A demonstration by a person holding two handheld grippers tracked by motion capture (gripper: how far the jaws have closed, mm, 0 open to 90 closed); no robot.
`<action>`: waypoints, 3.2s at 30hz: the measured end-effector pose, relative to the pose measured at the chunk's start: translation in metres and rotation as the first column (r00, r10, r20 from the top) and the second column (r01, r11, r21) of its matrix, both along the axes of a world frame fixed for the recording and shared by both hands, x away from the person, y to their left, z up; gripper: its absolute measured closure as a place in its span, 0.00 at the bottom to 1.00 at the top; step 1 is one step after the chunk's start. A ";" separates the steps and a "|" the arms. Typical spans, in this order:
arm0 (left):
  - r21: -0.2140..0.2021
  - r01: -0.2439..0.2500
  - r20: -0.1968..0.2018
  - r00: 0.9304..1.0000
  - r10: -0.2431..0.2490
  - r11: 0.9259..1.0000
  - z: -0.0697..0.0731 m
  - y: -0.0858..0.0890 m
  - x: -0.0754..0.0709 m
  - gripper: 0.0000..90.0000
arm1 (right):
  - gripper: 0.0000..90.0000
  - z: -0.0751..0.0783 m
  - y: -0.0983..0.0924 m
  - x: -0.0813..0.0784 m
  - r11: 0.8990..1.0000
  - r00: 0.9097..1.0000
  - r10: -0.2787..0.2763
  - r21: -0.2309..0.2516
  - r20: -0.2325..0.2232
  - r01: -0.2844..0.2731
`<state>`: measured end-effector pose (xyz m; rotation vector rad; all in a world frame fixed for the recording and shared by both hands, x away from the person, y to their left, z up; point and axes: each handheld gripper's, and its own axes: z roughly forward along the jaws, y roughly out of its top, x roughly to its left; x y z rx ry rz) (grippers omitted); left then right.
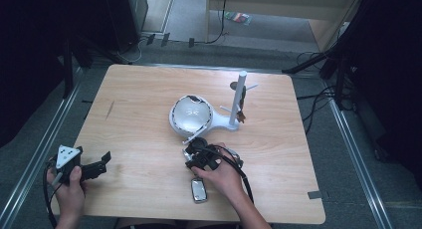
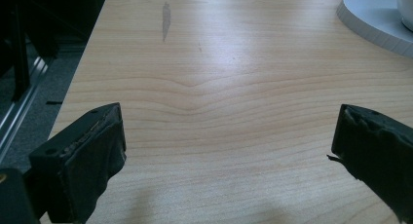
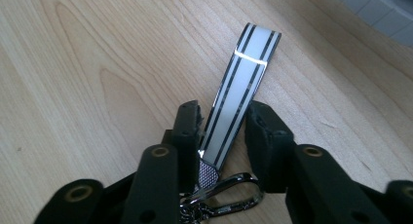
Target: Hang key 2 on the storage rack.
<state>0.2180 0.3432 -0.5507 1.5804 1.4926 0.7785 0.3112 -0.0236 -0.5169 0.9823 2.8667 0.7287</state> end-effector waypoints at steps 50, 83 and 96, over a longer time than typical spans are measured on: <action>0.002 0.003 0.000 1.000 -0.003 1.000 0.000 0.000 0.000 0.00 | 0.99 -0.001 0.017 -0.021 0.991 0.983 0.120 -0.078 0.139 -0.110; 0.005 0.007 -0.028 1.000 -0.007 1.000 0.000 -0.001 0.004 0.00 | 1.00 0.039 -0.053 -0.012 0.943 0.895 -0.333 0.125 0.296 0.310; 0.004 0.006 -0.026 1.000 -0.006 1.000 0.000 -0.001 0.004 0.00 | 1.00 0.048 -0.061 -0.016 0.910 0.834 -0.412 0.217 0.366 0.354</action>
